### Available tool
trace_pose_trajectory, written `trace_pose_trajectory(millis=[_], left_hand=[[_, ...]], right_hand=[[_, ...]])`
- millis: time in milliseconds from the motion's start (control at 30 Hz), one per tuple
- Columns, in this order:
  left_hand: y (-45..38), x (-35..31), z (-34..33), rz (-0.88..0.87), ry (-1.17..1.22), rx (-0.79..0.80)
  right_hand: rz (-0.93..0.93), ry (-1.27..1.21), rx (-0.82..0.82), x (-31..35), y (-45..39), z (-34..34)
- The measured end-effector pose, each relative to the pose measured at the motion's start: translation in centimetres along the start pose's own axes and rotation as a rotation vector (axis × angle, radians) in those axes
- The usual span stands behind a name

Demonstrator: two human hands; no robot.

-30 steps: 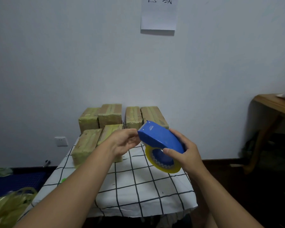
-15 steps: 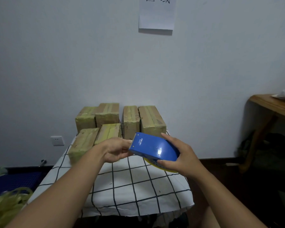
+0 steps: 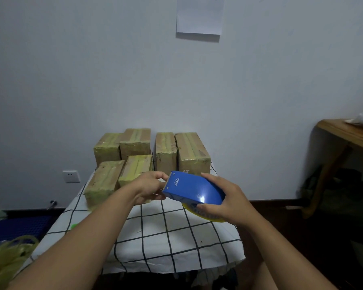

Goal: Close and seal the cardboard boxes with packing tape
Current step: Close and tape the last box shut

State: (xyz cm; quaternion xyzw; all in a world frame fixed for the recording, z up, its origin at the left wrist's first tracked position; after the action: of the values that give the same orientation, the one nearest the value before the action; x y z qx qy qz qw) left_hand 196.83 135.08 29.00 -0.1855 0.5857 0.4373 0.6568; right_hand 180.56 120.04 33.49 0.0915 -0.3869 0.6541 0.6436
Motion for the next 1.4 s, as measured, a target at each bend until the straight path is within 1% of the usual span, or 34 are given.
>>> trace_pose_trajectory(millis=[133,233,400,533,633,733,900,1000,1133,1267,1333,1400], left_hand=[[-0.2,-0.8,0.5,-0.096,-0.239,-0.028],[-0.6,-0.8,1.5,-0.117,-0.312,-0.043],[-0.5,-1.3,6.4,-0.134,-0.448,-0.222],[-0.1,-2.5,9.3,-0.149,-0.515,-0.357],[0.3,-4.8,8.2,-0.219,-0.605,-0.399],[0.9,-6.8,7.1,-0.271,-0.666,-0.424],[2.5,-9.8,4.8,-0.418,-0.764,-0.453],[3.7,-10.9,2.9,-0.507,-0.764,-0.479],[5.4,-11.2,-0.6,-0.609,-0.819,-0.477],[5.9,-9.8,-3.5,-0.687,-0.839,-0.474],[5.8,-8.9,-4.8,-0.701,-0.866,-0.453],[5.7,-8.0,-6.4,-0.724,-0.957,-0.409]], right_hand=[[-0.024,0.028,0.032,-0.5,0.1,-1.1],[-0.041,0.028,0.056,-0.3,0.2,-1.7],[-0.103,0.040,0.093,-2.0,0.8,-1.1],[-0.152,0.145,0.133,-3.1,1.2,-1.0],[-0.183,0.226,0.175,-3.2,1.0,-2.0],[-0.237,0.231,0.240,-3.8,1.2,-3.1],[-0.291,0.252,0.248,-3.5,0.6,-3.8],[-0.447,0.159,0.220,-4.4,0.3,-4.1],[-0.586,0.050,0.132,-5.6,-0.2,-4.5],[-0.617,-0.084,-0.010,-5.9,-0.8,-4.9],[-0.605,-0.196,-0.086,-5.9,-1.1,-5.3],[-0.595,-0.336,-0.157,-6.1,-1.3,-5.6]])
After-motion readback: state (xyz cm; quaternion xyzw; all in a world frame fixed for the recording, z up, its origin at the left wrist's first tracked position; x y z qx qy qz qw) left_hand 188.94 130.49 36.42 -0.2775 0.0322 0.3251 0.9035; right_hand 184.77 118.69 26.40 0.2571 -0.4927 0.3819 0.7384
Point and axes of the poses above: each hand's wrist, its own y-axis away from the middle knuckle, its own z-axis out of the back of the hand, x = y × z, the point moved 9 cm from there along -y, towards the middle knuckle, and after that the axes turned 5 degrees about y, right-handed, at the moved point
